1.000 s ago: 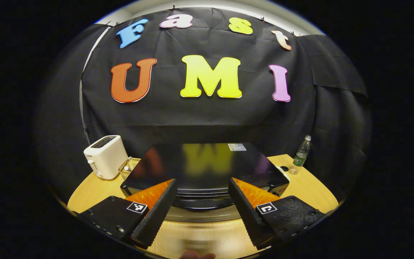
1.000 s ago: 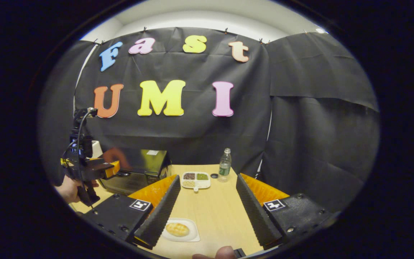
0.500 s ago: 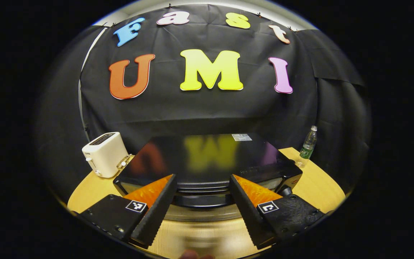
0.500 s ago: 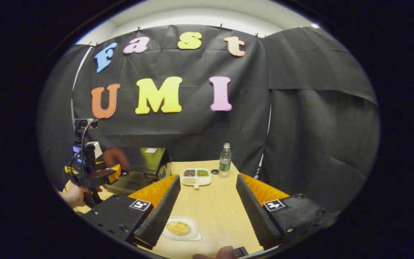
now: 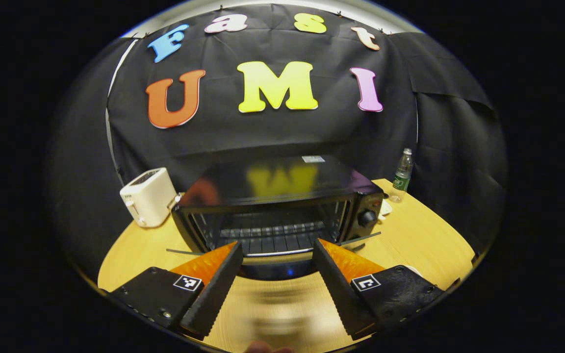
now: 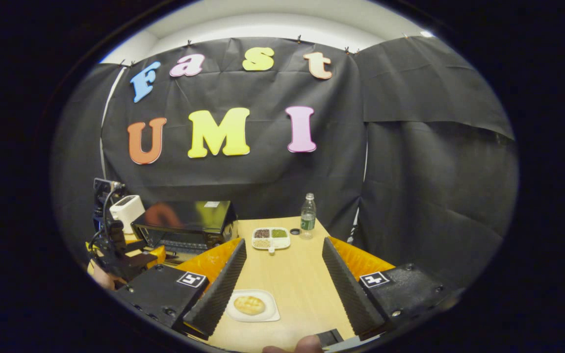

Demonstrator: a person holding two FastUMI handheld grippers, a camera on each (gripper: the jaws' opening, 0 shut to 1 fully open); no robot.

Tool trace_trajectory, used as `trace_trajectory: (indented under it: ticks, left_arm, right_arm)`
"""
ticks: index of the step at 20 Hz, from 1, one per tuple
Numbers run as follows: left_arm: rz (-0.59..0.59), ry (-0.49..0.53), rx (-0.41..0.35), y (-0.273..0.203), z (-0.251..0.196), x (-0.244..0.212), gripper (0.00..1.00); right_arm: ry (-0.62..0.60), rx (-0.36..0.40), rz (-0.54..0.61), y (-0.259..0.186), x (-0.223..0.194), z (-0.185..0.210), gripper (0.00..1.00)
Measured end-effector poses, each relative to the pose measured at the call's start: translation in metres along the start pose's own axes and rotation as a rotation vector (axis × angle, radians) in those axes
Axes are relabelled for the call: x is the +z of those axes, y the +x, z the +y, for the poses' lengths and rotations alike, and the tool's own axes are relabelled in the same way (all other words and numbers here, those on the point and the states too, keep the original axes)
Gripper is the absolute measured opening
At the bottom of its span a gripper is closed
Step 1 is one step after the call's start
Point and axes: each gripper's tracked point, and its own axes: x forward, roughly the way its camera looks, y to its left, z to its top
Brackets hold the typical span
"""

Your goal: Open the electric oven with the left hand, put the food in, and close the electric oven.

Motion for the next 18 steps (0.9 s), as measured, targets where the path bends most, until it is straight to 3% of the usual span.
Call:
trace_trajectory:
  ticks: [6, 9, 12, 13, 14, 18]
  left_arm:
    - [0.094, 0.037, -0.009, -0.019, -0.004, -0.058, 0.97]
    - [0.148, 0.015, -0.021, -0.021, -0.005, -0.084, 1.00]
    - [0.224, -0.012, -0.026, -0.021, -0.006, -0.114, 0.96]
    - [0.249, -0.020, -0.028, -0.018, -0.004, -0.124, 1.00]
    - [0.277, -0.033, -0.030, -0.015, -0.005, -0.134, 0.94]
    - [0.313, -0.060, -0.016, -0.011, -0.005, -0.144, 0.94]
  right_arm:
    - [-0.020, -0.015, 0.026, -0.021, -0.014, -0.006, 0.99]
    - [-0.032, -0.016, 0.041, -0.024, -0.020, -0.009, 0.99]
    - [-0.037, -0.010, 0.061, -0.023, -0.029, -0.007, 0.99]
    - [-0.042, -0.007, 0.067, -0.023, -0.032, -0.006, 0.99]
    - [-0.048, -0.002, 0.074, -0.023, -0.034, -0.004, 0.99]
    - [-0.053, 0.011, 0.106, -0.019, -0.048, -0.001, 0.99]
